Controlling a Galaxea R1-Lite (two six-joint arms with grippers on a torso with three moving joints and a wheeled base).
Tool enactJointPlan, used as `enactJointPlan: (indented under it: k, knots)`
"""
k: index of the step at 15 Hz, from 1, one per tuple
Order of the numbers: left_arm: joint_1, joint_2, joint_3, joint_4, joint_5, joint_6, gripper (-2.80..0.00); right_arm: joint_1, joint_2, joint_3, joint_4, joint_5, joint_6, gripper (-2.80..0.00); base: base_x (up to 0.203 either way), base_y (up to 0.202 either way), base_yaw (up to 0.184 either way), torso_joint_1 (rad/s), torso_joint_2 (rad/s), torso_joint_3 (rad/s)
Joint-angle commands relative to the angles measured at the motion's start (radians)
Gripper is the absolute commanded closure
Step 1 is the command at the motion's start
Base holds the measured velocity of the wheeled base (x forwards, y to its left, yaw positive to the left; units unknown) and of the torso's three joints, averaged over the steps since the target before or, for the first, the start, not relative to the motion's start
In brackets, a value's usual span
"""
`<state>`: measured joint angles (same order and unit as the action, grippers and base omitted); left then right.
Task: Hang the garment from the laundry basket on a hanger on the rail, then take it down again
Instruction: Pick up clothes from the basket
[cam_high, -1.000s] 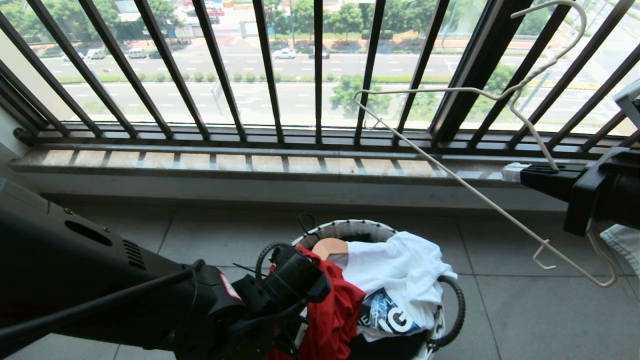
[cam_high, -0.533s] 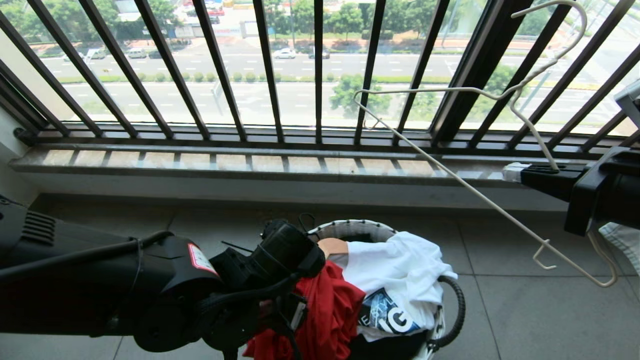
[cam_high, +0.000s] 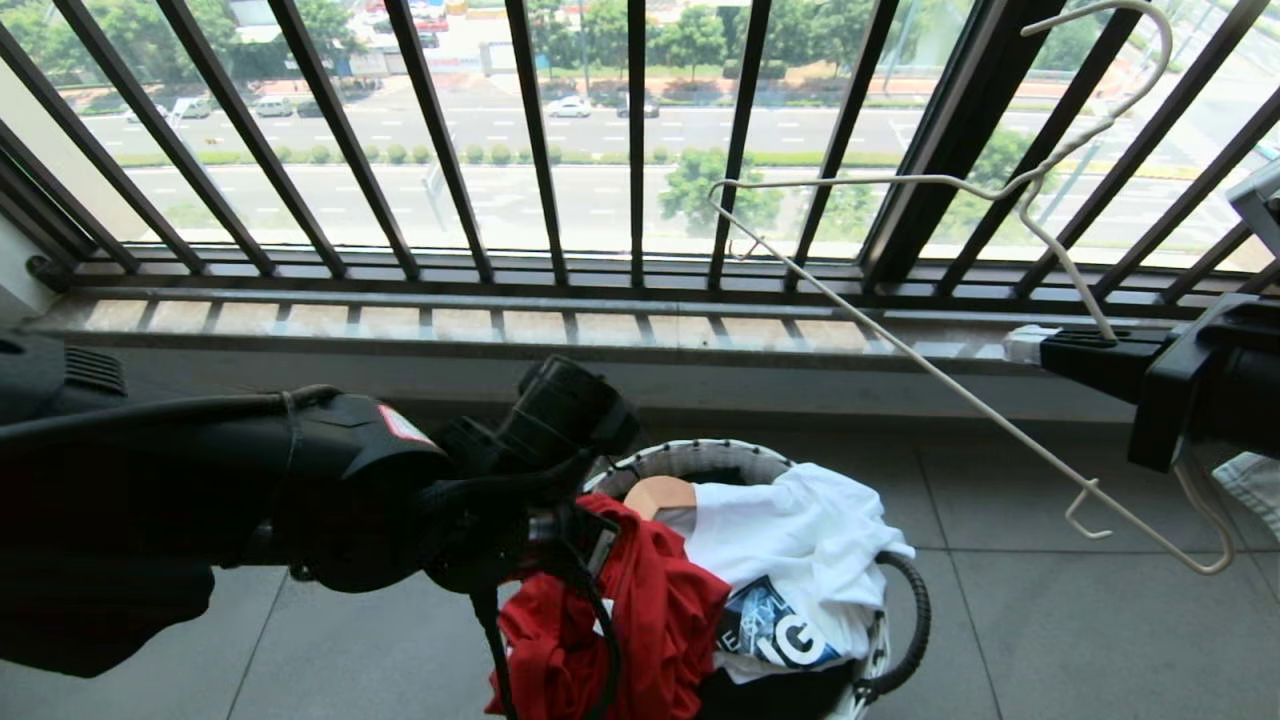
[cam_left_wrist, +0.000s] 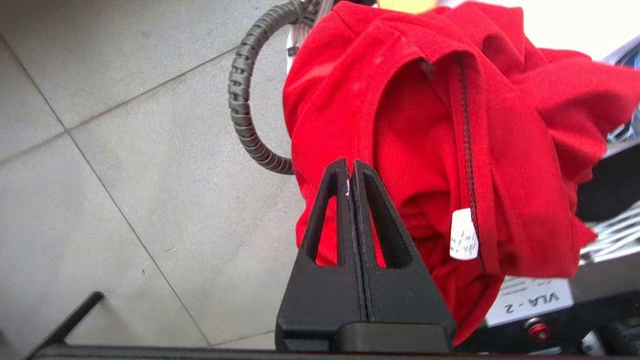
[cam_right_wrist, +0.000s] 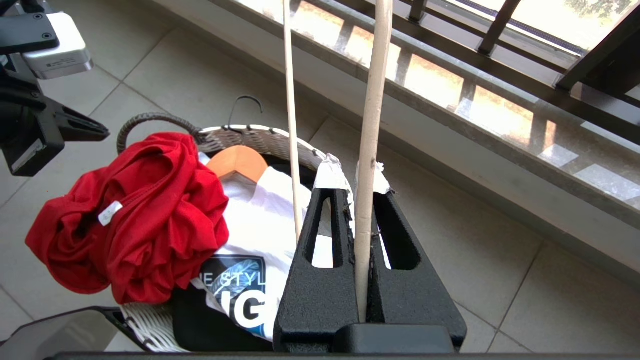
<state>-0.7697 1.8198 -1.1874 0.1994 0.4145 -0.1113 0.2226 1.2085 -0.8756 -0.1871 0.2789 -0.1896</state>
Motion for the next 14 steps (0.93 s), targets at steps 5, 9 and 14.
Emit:
enactJointPlan:
  k: [5, 9, 14]
  knots:
    - [0.133, 0.077, -0.297, 0.254, -0.242, 0.256, 0.00, 0.001, 0.002, 0.001, -0.002, 0.002, -0.001, 0.00, 0.000, 0.000, 0.000, 0.000, 0.00, 0.000]
    - [0.168, 0.145, -0.332, 0.274, -0.338, 0.432, -2.80, -0.014, -0.002, -0.004, -0.002, 0.002, 0.001, 0.00, 0.000, 0.000, 0.000, 0.000, 0.00, 0.000]
    - [0.201, 0.179, -0.421, 0.274, -0.424, 0.533, -2.80, -0.023, -0.007, -0.007, -0.002, 0.003, 0.001, 0.00, 0.000, 0.000, 0.000, 0.000, 0.00, 0.000]
